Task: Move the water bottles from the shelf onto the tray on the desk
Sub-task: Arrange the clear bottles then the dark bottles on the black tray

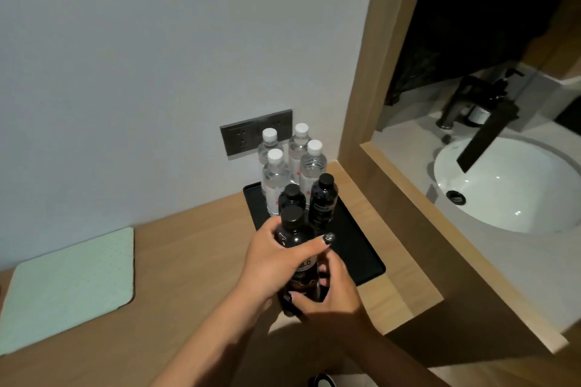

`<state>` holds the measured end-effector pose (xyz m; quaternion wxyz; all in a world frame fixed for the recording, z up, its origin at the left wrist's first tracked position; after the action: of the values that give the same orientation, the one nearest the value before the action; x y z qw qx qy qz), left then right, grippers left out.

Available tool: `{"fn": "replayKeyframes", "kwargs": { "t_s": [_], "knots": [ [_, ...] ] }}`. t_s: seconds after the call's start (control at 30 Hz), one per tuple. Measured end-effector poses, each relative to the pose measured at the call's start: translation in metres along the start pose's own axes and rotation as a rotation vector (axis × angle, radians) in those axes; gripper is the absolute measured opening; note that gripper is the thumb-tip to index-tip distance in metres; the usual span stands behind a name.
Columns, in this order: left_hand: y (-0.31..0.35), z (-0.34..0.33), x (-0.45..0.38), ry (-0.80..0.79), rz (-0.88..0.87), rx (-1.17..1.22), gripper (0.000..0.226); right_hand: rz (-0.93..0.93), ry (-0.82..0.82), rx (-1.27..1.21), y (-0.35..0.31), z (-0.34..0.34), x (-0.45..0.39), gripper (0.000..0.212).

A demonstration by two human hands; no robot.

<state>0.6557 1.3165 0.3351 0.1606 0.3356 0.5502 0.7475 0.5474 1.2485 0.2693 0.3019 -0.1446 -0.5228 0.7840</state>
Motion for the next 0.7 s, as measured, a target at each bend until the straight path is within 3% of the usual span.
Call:
{"fn": "replayKeyframes", "kwargs": {
  "t_s": [0.17,0.27,0.37,0.47,0.7],
  "knots": [
    [0.008,-0.046,-0.007,-0.16,-0.082,-0.156,0.057,0.035,0.043,0.076,0.022,0.033,-0.01,0.081],
    [0.014,-0.068,-0.007,-0.307,-0.067,-0.038,0.072,0.017,0.123,0.116,0.042,0.055,-0.014,0.075],
    [0.03,-0.05,-0.021,-0.131,-0.178,-0.026,0.059,-0.02,0.194,0.081,0.065,0.073,-0.023,0.067],
    [0.025,-0.031,-0.041,0.05,-0.218,-0.251,0.057,-0.026,0.188,0.103,0.083,0.085,-0.044,0.065],
    [-0.012,-0.037,-0.069,0.088,-0.131,-0.57,0.064,0.038,0.148,0.169,0.097,0.073,-0.1,0.053]
  ]
}}
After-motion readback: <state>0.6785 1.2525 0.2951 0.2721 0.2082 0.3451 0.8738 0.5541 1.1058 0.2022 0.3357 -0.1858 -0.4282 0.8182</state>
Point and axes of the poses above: each hand's wrist, its own x-axis away from the middle knuckle, its own z-axis out of the back of the hand, y = z × x, the point moved 8 cm from there along -x, towards the middle knuckle, and after that the axes turned 3 degrees about z, right-handed, at the moved point
